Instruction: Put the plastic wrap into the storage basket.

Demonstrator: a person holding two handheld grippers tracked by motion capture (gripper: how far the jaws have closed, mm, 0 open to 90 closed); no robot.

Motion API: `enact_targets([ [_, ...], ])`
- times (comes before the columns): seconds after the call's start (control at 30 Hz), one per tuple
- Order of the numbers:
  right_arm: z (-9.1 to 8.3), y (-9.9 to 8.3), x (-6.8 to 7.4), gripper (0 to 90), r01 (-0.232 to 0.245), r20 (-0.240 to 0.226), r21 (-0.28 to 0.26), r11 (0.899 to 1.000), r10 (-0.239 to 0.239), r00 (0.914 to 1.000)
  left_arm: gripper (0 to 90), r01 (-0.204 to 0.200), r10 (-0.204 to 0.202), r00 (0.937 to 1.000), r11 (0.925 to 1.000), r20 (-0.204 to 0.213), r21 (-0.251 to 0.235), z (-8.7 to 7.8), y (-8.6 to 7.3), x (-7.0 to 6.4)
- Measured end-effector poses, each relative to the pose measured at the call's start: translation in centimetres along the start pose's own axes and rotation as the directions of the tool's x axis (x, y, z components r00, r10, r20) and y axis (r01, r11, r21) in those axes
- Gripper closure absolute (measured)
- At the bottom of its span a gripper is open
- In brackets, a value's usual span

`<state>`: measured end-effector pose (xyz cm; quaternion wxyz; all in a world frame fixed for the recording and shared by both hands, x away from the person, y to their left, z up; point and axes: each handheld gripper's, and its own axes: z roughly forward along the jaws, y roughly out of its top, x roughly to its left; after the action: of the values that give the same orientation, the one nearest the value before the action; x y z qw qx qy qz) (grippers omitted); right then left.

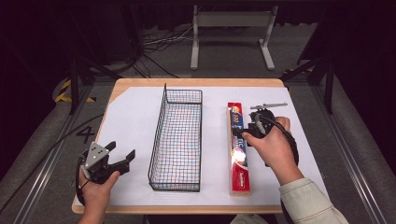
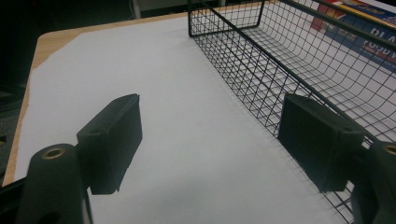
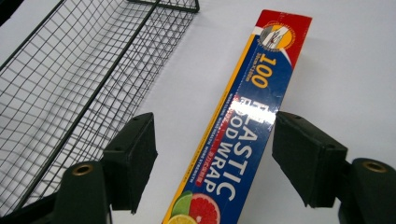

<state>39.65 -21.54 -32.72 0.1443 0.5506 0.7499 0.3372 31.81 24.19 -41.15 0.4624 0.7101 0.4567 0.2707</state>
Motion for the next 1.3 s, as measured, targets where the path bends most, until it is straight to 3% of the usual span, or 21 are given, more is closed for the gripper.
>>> enact_targets([
  [0.17, 0.3, 0.5, 0.3, 28.0, -0.025, 0.039, 0.009, 1.000, 0.025, 0.9989, 22.0, 0.006, -0.006, 1.0000, 1.0000, -0.004, -0.003, -0.1, 0.0, 0.0],
  [0.2, 0.5, 0.7, 0.3, 27.7, -0.036, 0.065, 0.020, 0.999, 0.035, 0.9973, 22.0, 0.004, -0.004, 1.0000, 1.0000, -0.005, -0.004, -0.1, 0.0, 0.0],
  [0.57, 2.0, 1.1, 0.4, 24.5, -0.056, 0.127, 0.053, 0.997, 0.049, 0.9907, 21.9, 0.008, -0.008, 1.0000, 1.0000, -0.006, -0.004, -0.2, -0.1, 0.1],
  [0.93, 4.4, 1.0, 0.2, 23.4, -0.120, 0.169, 0.139, 0.983, 0.096, 0.9808, 21.9, 0.001, -0.001, 1.0000, 1.0000, -0.008, -0.002, -0.2, -0.1, 0.1],
  [1.0, 5.1, 0.9, 0.3, 23.3, -0.136, 0.188, 0.171, 0.976, 0.103, 0.9768, 21.9, 0.001, -0.001, 1.0000, 1.0000, -0.008, -0.001, -0.2, -0.1, 0.1],
  [1.2, 6.1, 0.7, 0.5, 24.1, -0.143, 0.216, 0.186, 0.972, 0.102, 0.9710, 21.9, -0.002, 0.002, 1.0000, 1.0000, -0.007, 0.003, -0.1, -0.2, 0.0],
  [1.3, 7.1, 0.4, 0.3, 22.4, -0.166, 0.247, 0.227, 0.960, 0.108, 0.9630, 21.9, 0.000, 0.000, 1.0000, 1.0000, -0.006, 0.002, -0.2, -0.2, 0.0],
])
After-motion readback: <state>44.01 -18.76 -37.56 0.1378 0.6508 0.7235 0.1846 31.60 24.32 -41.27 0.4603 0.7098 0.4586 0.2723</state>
